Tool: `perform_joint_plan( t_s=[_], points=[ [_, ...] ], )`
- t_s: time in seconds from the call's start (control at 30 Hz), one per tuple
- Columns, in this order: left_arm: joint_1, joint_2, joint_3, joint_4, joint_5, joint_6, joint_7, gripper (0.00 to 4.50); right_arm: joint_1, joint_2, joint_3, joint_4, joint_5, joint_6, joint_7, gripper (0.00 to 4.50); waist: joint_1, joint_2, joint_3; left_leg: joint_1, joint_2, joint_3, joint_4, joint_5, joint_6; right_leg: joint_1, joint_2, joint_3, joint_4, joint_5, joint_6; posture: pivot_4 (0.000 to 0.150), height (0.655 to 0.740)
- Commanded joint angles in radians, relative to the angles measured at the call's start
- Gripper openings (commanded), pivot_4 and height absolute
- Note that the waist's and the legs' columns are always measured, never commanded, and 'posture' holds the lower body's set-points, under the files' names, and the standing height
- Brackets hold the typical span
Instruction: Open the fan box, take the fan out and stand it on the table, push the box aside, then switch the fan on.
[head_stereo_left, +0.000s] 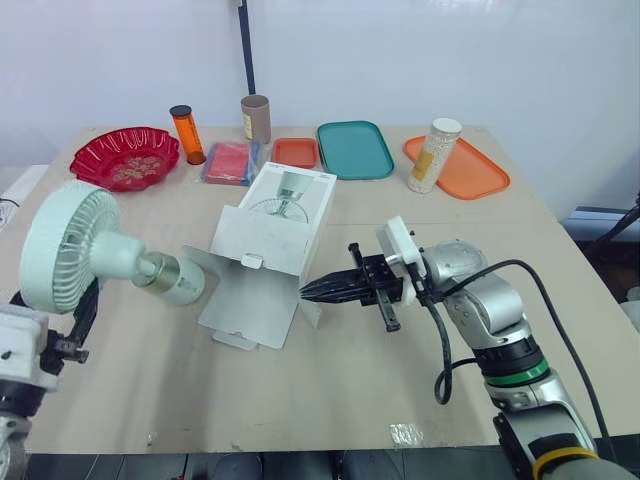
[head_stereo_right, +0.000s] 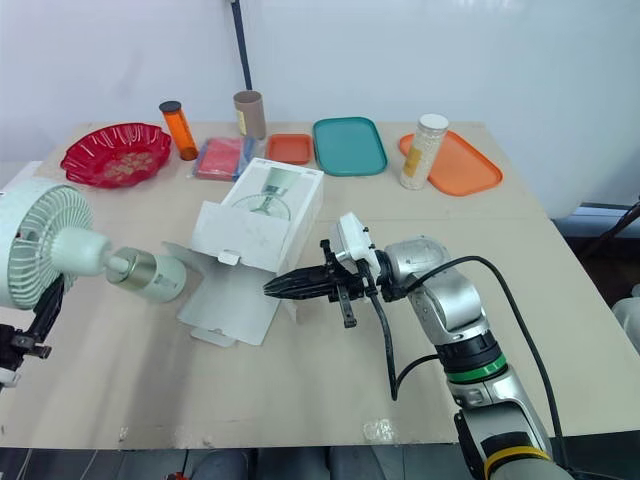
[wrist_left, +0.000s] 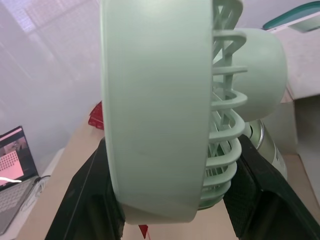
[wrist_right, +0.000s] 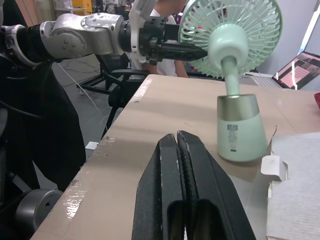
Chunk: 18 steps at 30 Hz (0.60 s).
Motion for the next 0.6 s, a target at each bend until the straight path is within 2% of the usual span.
perform_joint_plan(
  t_s=[0.03,0.3,0.6],
  points=[
    [-0.065,0.036,0.081,-0.043,-0.028,0.028,0.032,2.00,0.000,0.000,-0.005,-0.041,0.004,-0.010,-0.006,0.00,0.000,0.000,0.000,0.000,0.000,0.000,0.000,0.000,0.000,0.000,0.000,0.000,0.000,0.000,0.000,0.150,0.7400],
    [-0.099,0.067,0.142,-0.033,-0.026,0.109,0.014,2.00,0.009,0.007,0.002,-0.041,-0.002,-0.014,-0.013,0.00,-0.001,0.000,0.000,0.000,0.000,0.000,0.000,0.000,0.000,0.000,0.000,0.000,0.000,0.000,-0.001,0.150,0.7400],
    [-0.067,0.105,0.160,-0.125,-0.021,0.314,0.030,2.00,0.035,-0.008,-0.004,-0.071,0.007,0.007,-0.021,0.00,0.000,-0.001,0.000,0.000,0.000,0.000,0.000,0.000,0.000,0.000,0.000,0.000,0.000,0.000,0.000,0.150,0.7400]
  ],
)
